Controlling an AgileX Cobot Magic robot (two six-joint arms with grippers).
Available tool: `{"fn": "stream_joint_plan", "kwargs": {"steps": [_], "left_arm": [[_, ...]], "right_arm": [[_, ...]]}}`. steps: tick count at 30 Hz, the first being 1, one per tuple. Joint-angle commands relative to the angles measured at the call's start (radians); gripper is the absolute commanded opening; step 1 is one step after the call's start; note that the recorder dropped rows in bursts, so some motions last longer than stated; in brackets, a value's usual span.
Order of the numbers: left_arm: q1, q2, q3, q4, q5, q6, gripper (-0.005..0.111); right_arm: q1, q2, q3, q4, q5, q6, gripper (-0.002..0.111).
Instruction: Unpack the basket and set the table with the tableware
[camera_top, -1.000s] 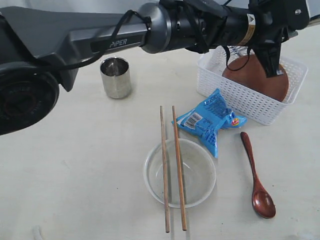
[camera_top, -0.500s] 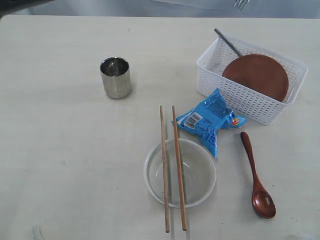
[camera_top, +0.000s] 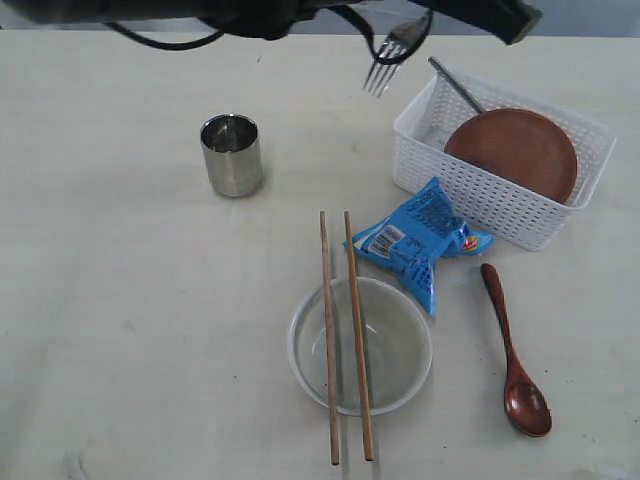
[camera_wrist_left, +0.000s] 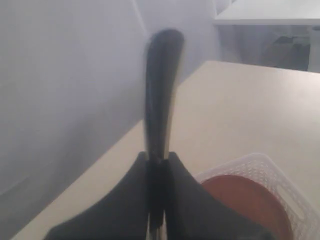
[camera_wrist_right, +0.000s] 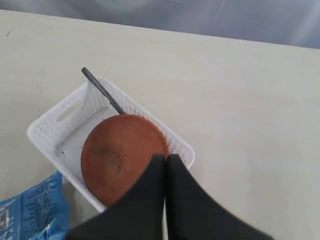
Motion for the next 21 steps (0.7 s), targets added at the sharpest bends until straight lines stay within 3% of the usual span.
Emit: {"fn": "stream_joint_plan", "kwargs": {"steps": [1, 6, 13, 17, 21], "left_arm": [[-0.002, -0.171, 0.163, -0.055, 0.101, -0.013, 0.0], [-0.002, -0.336, 0.304, -0.299, 0.222, 0.071, 0.0], [0.001, -0.436, 0.344, -0.942, 0.55, 0.681, 0.0], [0.001, -0.411, 0.349, -1.166, 0.707, 0.745, 0.0], [0.001, -0.411, 0.443, -1.262, 0.737, 0.674, 0.0]], "right_arm": [[0.001, -0.025, 0.063, 0.031, -0.055, 0.007, 0.0], [0.001, -0.027, 0.099, 0.031, -0.073, 0.011, 0.0], [0.001, -0.027, 0.114, 0.067, -0.088, 0.024, 0.0], [0.001, -0.027, 0.114, 0.107, -0.09, 0.024, 0.0], [0.003, -0.029, 0.114, 0.114, -0.09, 0.027, 0.0]]}}
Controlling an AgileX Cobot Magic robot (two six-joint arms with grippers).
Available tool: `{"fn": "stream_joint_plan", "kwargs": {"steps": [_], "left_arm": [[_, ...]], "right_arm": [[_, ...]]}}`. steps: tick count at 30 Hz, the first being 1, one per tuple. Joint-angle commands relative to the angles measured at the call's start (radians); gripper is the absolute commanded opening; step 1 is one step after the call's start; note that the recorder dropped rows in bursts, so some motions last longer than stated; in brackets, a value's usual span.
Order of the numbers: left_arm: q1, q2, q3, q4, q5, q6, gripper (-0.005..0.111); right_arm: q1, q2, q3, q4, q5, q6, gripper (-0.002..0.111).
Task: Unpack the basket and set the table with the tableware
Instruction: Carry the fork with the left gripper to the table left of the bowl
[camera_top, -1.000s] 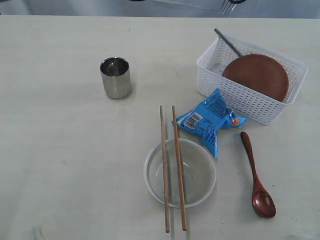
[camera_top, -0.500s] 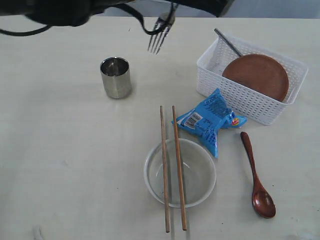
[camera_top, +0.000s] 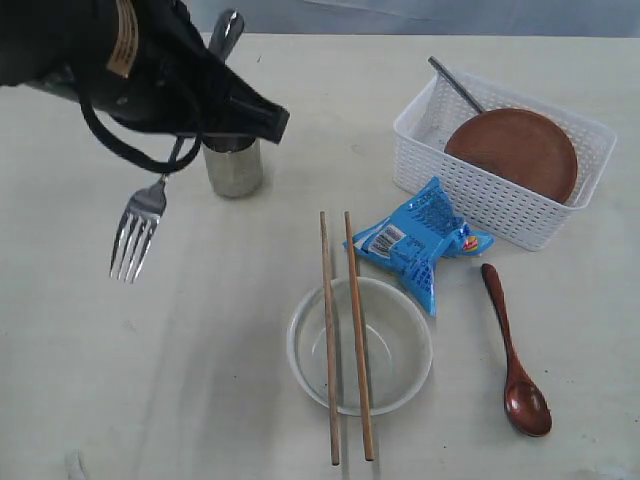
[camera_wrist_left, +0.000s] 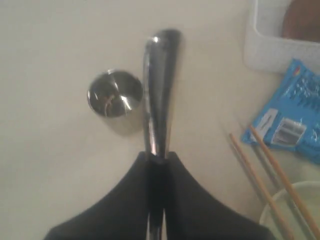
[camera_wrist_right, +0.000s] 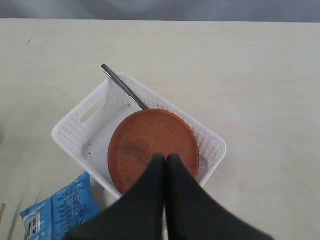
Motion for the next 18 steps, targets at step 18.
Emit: {"fn": "stream_joint_plan", "kwargs": {"steps": [18], "left_arm": [[0.001, 0.048, 0.368, -0.293, -0.393, -0.154, 0.0]], "right_arm": [[0.003, -0.007, 0.003, 0.057, -0.006, 0.007, 0.0]]}}
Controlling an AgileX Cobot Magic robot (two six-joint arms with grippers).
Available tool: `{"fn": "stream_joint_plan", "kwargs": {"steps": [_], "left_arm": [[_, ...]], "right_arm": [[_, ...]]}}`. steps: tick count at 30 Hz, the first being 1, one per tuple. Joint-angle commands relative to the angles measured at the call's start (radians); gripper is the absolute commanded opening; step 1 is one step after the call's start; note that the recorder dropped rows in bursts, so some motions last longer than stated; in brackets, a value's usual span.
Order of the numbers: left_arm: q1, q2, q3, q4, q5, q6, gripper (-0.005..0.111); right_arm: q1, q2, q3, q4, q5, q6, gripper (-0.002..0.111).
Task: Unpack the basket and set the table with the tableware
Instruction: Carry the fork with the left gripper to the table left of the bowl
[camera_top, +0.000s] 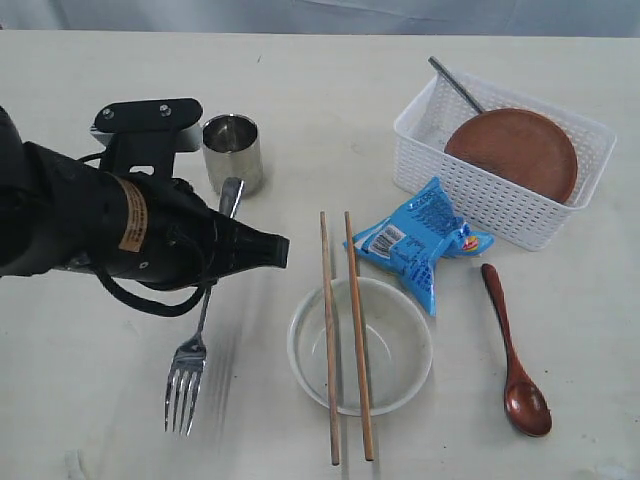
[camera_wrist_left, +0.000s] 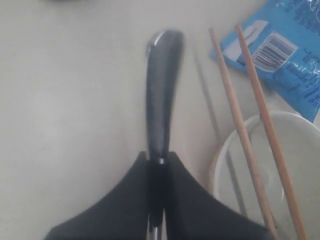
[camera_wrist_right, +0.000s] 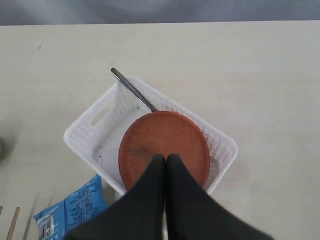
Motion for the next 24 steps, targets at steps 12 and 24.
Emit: {"fn": "stream_joint_plan", "kwargs": {"steps": [12, 24], "left_arm": [[-0.001, 0.116, 0.006, -0.284, -0.112, 0.254, 0.0], [-0.001, 0.116, 0.071, -0.317, -0.26, 0.252, 0.0]], "right_arm": [[0.003, -0.007, 0.003, 0.044, -0.006, -0.004, 0.0], [0.003, -0.007, 0.003, 0.044, 0.022, -0.004, 0.0]]}}
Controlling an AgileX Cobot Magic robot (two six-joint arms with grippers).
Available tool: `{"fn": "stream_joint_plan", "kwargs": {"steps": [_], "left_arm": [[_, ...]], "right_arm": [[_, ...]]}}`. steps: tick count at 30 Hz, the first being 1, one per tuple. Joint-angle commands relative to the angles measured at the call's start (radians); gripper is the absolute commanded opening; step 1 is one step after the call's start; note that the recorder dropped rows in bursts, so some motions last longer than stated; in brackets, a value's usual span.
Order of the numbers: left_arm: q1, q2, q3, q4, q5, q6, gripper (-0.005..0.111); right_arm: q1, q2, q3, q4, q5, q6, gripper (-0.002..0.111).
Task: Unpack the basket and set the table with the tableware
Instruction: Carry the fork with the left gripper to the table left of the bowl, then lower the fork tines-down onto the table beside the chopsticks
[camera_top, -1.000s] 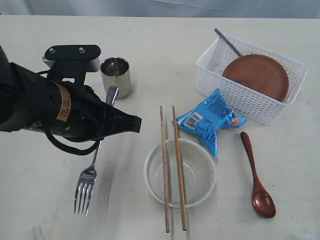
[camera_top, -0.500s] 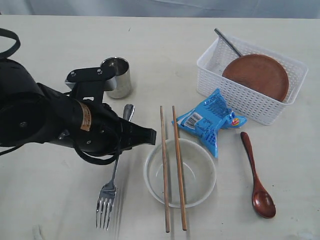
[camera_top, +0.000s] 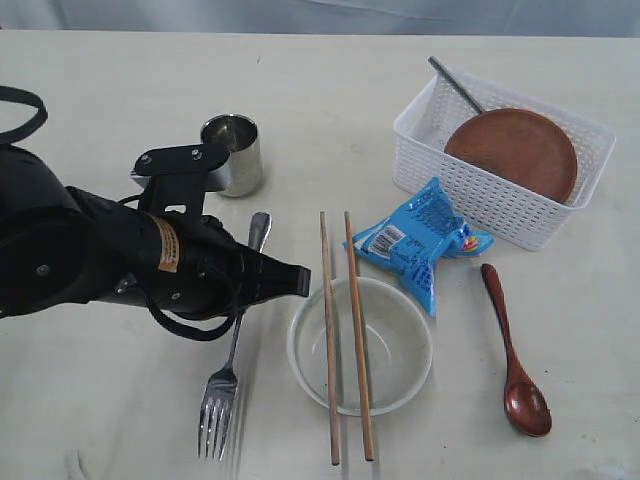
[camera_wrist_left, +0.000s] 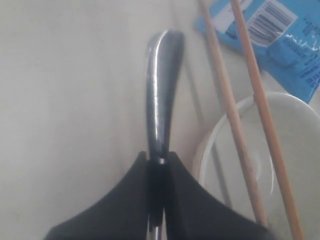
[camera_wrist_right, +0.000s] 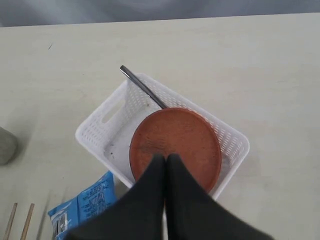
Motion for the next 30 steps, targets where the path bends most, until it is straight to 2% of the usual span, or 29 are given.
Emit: {"fn": "stream_joint_plan", "kwargs": {"steps": [1, 13, 17, 24, 30], "left_arm": [[-0.001, -0.001, 0.017, -0.019, -0.067, 0.002, 0.0], [-0.001, 0.058, 0.021, -0.017, -0.098, 0.009, 0.0], [0.024, 0.062, 0.021, -0.017, -0.124, 0.009, 0.0], [0.105, 0.049, 0.021, -0.017, -0.048, 0.104, 0.0], [0.109, -0.01, 0.021, -0.019, 0.079, 0.265, 0.0]], "right_arm": [[0.003, -0.007, 0.003, 0.008, 0.006, -0.004, 0.0], [0.003, -0.007, 0.003, 0.008, 0.028, -0.022, 0.0], [0.003, -0.007, 0.003, 0.008, 0.028, -0.022, 0.0], [0.003, -0.007, 0.003, 0.004, 0.025, -0.031, 0.0], [0.003, -0.007, 0.003, 0.0, 0.025, -0.039, 0.0]]}}
